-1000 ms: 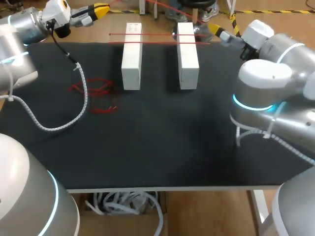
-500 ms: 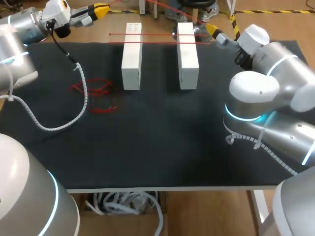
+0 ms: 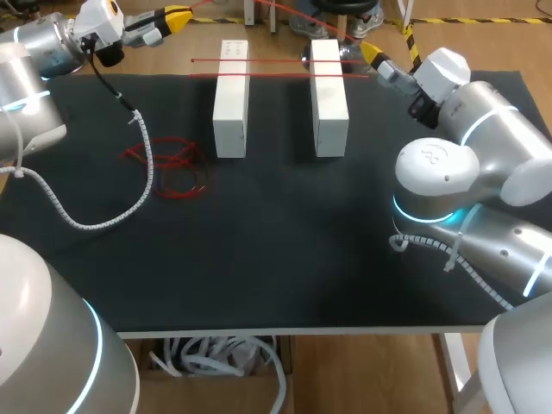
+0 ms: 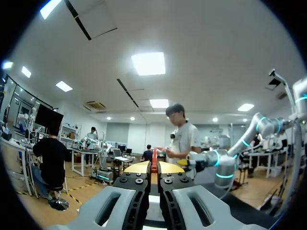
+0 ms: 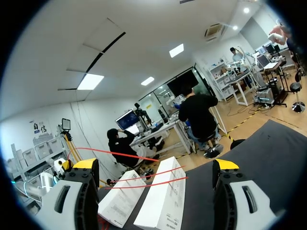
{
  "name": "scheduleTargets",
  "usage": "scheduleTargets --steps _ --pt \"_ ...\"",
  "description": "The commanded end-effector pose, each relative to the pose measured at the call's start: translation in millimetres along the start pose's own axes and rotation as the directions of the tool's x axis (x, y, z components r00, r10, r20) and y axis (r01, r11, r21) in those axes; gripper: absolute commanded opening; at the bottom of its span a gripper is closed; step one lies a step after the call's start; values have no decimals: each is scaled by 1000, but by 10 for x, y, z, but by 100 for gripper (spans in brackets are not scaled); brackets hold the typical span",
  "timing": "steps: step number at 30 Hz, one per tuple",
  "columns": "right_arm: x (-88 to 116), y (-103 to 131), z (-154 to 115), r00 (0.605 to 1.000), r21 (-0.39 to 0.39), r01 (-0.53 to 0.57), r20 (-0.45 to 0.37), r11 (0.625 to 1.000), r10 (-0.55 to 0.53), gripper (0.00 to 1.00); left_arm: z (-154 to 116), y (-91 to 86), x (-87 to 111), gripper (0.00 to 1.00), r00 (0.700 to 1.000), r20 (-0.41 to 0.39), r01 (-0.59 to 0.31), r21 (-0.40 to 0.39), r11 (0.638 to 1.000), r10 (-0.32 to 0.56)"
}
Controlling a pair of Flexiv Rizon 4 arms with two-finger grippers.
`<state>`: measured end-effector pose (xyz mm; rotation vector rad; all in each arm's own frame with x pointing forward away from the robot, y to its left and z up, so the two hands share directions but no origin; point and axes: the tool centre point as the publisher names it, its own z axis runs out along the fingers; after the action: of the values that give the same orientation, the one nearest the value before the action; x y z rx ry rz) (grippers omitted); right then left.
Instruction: Grab the tape and strap the tape.
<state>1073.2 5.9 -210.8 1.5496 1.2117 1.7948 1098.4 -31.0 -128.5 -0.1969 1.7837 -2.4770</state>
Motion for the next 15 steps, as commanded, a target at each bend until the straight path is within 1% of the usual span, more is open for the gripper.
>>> scheduleTargets --steps 1,6,7,8,9,10,11,12,13,14,15 --pt "-29 -30 12 1000 -15 -2 -11 1000 2 100 -2 4 3 0 1000 0 -1 2 1000 1" --pt "-29 -30 12 1000 -15 -2 -11 1000 2 100 -2 4 3 0 1000 0 -1 2 1000 1" --pt "-46 -19 11 994 -3 -77 -72 997 76 100 -2 4 3 0 1000 0 -1 2 1000 1" --pt "-51 -9 -8 991 -25 -94 -101 995 91 100 -2 4 3 0 1000 0 -1 2 1000 1" --pt "-57 11 -8 986 -60 -131 -107 990 124 100 -2 4 3 0 1000 0 -1 2 1000 1" --pt "-51 29 -10 981 -72 -158 -126 985 149 100 -2 4 3 0 1000 0 -1 2 1000 1" --pt "-45 47 -8 972 -89 -204 -138 975 191 100 -2 4 3 0 1000 0 -1 2 1000 1" --pt "-36 66 -12 961 -103 -239 -168 965 220 100 -2 4 3 0 1000 0 -1 2 1000 1" --pt "-24 83 -21 946 -130 -286 -198 949 258 100 -2 4 3 0 1000 0 -1 2 1000 1" --pt "-19 102 -30 925 -137 -341 -223 930 307 100 -2 4 3 0 1000 0 -1 2 1000 1" --pt "-18 118 -37 911 -156 -375 -244 914 333 100 -2 4 3 0 1000 0 -1 2 1000 1"
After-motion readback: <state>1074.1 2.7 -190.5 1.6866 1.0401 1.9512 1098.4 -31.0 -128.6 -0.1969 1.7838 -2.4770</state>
